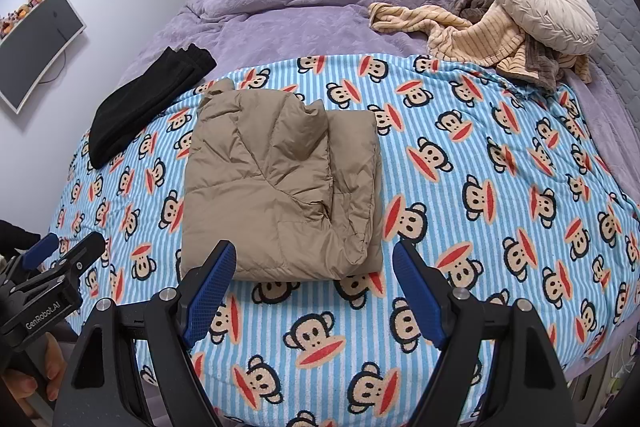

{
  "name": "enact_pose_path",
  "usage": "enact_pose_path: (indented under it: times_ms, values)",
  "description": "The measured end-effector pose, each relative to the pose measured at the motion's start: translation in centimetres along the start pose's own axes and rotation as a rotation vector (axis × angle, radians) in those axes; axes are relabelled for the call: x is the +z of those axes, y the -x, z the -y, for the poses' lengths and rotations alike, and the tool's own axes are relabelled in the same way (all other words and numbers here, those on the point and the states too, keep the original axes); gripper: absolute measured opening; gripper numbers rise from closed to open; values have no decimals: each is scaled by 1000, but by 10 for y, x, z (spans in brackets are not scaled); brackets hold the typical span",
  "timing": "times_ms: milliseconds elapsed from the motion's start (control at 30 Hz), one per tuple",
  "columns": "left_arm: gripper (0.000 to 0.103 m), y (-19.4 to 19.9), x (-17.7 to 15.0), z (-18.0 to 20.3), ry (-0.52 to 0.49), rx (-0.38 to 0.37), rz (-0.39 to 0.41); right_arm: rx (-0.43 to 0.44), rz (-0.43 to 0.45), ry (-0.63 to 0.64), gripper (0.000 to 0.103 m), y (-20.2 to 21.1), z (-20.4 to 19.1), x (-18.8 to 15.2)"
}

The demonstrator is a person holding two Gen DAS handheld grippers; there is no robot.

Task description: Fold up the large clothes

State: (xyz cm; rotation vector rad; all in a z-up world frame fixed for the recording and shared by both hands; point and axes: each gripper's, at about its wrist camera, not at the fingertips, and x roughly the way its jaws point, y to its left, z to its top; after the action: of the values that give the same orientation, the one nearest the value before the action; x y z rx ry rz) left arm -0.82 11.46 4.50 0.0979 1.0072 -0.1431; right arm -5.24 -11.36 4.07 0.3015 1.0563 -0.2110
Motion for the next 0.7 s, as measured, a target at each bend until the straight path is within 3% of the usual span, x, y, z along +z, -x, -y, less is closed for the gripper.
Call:
enact_pose_path:
  times_ms: [700]
  values:
    - [103,3,1,-3,15,5,-1,1,-1,1,83,-1,-1,0]
